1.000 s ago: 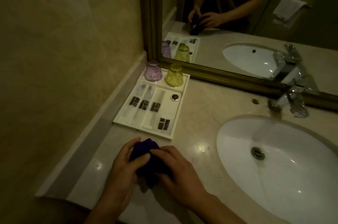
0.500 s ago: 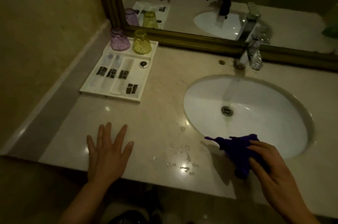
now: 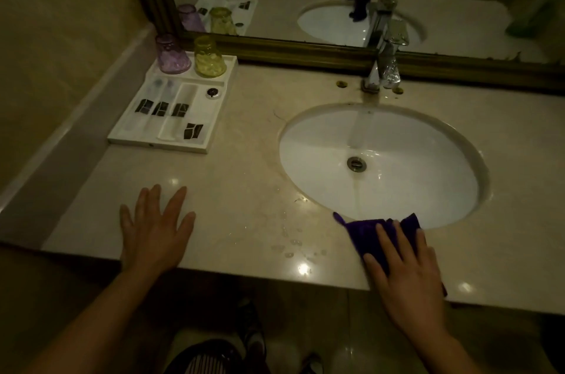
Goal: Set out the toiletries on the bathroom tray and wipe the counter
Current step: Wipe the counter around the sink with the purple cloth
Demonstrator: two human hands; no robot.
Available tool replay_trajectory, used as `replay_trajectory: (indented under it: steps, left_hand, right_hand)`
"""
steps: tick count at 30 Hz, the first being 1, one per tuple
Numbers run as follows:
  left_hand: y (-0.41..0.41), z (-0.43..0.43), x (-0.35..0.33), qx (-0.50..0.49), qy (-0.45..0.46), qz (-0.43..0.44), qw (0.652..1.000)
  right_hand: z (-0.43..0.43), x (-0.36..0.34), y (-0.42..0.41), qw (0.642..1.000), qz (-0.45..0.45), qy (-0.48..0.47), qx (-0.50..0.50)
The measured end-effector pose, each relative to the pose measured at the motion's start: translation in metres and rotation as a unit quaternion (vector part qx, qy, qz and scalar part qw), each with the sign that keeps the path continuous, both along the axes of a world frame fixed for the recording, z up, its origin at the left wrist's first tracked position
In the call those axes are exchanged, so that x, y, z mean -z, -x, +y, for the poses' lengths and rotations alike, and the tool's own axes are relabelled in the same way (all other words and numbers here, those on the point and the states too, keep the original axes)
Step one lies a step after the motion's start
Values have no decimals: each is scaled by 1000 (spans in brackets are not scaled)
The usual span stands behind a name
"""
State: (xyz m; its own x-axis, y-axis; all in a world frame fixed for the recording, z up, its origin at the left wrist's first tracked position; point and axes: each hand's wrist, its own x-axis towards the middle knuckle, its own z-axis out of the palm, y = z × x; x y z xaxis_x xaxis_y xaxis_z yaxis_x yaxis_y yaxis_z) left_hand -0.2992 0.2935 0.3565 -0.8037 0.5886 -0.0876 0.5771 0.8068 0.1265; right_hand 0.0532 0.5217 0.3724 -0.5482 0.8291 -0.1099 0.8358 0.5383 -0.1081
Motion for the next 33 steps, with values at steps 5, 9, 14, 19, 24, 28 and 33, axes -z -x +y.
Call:
replay_trajectory:
  steps: [5,9,14,19,24,28,33]
  left_hand:
    - [-2,0,-4,-1,0,-7,1000]
    - [-5,0,-7,1,10,-15,1000]
    - [-7,2,-12,-7,-10,-8,1000]
    - [-3,1,-7,-6,-7,3,1000]
    - [0,-2,2,9,-9,16,1000]
    - [4,-3,8,15,-10,24,1000]
    - [3,-2,9,15,-2,24,1000]
  right_hand:
    - [-55,4,69,989,37,6,-145]
    - [-49,9,67,981,20,-4,-193]
    - [-36,13,20,989,6,-18,-146]
    - [-52,0,111,993,54,15,-105]
    - [-74,13,110,971,38,-6,-236]
    - [-43,18,51,992,20,-39,-114]
    - [-49,-2,108,997,81,13,13]
